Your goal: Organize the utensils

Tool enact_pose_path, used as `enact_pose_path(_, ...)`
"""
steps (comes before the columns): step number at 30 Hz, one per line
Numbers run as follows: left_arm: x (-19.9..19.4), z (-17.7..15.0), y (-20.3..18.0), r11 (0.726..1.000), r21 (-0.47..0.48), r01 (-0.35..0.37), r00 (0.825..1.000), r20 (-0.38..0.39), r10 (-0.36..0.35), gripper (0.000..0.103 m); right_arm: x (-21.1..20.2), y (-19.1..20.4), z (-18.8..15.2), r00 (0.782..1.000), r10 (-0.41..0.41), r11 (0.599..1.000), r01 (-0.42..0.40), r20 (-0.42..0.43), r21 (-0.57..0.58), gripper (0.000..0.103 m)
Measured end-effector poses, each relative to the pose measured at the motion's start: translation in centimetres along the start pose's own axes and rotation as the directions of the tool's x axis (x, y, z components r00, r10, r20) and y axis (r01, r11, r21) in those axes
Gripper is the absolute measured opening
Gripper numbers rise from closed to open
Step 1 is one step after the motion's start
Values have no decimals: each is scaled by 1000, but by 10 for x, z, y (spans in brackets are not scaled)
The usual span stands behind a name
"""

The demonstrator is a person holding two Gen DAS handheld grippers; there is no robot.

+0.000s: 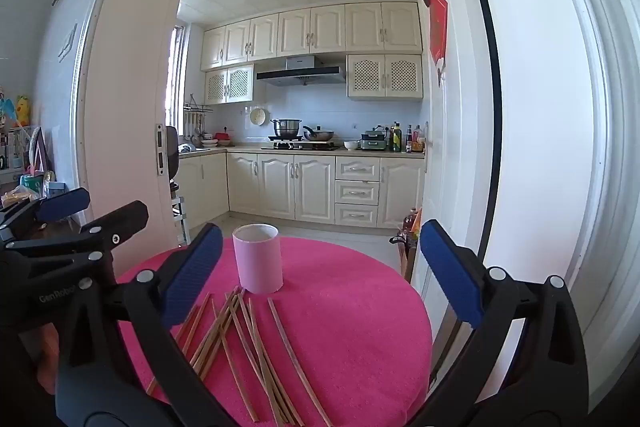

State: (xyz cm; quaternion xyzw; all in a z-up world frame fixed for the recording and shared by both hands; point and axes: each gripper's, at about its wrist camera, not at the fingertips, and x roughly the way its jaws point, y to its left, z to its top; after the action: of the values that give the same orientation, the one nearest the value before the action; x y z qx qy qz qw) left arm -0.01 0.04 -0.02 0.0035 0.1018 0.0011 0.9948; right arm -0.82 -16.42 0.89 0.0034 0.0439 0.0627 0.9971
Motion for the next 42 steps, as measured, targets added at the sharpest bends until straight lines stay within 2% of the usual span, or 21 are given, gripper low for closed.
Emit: enact_pose_path(42,-3,4,-1,1000,19,5,1000,10,-5,83,1,-3,0,1000,-1,1000,1,-14,1,97)
